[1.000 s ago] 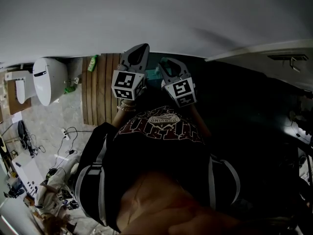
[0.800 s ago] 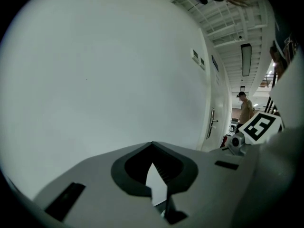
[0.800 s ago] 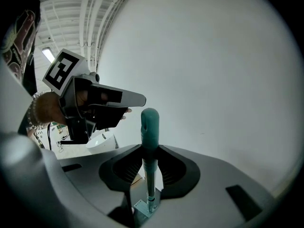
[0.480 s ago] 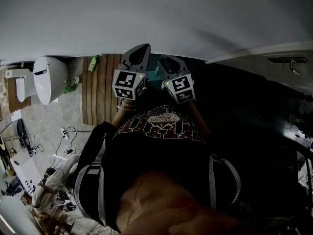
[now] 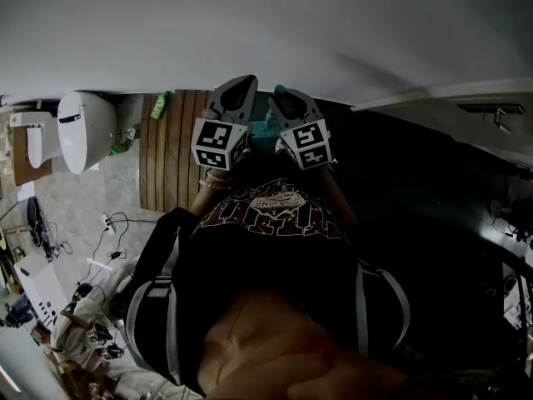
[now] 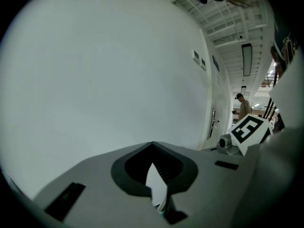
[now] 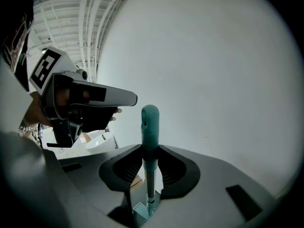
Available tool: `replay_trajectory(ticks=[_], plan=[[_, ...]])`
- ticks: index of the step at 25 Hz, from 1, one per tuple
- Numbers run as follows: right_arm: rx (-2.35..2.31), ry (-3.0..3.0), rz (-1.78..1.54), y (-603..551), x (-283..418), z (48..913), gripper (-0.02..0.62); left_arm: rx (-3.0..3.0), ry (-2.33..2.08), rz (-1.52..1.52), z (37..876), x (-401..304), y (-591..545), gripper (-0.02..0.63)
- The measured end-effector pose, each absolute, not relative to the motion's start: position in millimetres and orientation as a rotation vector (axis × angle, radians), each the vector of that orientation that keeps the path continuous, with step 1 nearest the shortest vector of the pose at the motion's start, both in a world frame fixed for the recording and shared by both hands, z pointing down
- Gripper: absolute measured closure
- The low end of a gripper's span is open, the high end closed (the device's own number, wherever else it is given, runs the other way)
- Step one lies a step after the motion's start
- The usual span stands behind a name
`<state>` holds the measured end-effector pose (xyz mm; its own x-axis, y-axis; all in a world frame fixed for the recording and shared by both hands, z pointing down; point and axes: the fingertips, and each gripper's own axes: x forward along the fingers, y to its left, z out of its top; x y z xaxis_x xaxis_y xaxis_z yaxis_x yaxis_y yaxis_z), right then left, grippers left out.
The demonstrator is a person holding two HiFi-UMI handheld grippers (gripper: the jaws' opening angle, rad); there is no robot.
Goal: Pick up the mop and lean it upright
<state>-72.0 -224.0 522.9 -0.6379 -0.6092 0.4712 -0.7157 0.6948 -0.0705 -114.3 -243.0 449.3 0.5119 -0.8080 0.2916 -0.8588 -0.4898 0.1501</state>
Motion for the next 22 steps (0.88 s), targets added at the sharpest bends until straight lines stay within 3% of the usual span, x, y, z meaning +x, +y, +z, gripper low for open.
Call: replay_trajectory(ticks=[22], plan=[[1.086,-2.463,0.356,-289,-77,535,0.483,2.423,-1.438,0.280,464,-134,-260,0.568]])
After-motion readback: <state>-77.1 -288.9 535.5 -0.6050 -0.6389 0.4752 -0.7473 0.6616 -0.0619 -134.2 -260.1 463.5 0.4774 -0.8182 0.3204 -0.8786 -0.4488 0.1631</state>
